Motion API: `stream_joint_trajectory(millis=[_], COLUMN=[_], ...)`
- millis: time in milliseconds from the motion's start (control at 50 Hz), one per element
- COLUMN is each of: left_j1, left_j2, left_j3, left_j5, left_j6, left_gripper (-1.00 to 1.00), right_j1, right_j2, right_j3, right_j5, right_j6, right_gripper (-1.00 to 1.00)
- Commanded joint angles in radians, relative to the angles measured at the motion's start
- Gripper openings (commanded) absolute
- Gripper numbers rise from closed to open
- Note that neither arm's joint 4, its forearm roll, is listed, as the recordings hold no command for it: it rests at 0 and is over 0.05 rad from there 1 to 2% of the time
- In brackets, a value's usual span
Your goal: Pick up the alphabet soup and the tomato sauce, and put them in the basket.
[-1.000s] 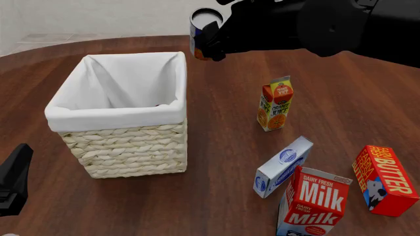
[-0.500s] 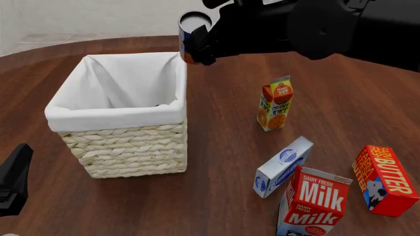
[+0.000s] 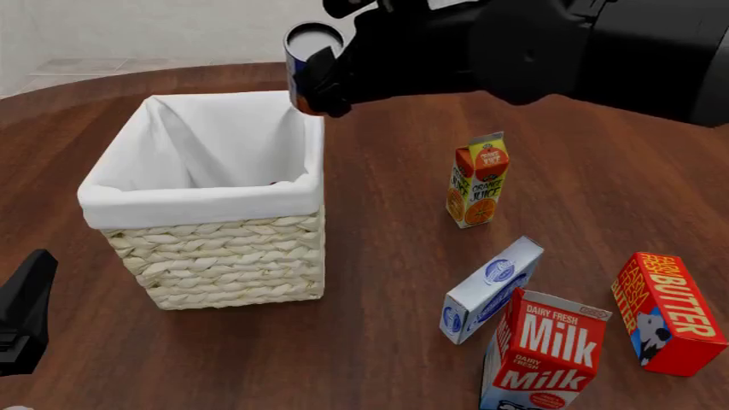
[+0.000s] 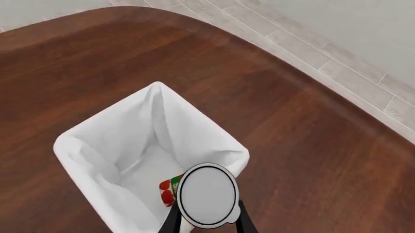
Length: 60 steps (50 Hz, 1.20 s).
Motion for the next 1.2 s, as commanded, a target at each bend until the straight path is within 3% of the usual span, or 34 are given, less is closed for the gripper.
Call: stream_joint_trajectory(millis=[20, 1200], left_j1=[0.0, 0.0], left_j2=[0.0, 0.0], left_j3=[0.0, 0.0], left_j5=[0.0, 0.0], left_j6=[0.0, 0.0], left_gripper=[1.0, 1.0], right_j1=[0.015, 0.097], right_j2=[0.02, 0.161], right_j3=[-0.036, -0.172], right_j5=[0.0, 0.023], right_j6=[0.021, 0.029], right_gripper=[-1.0, -1.0])
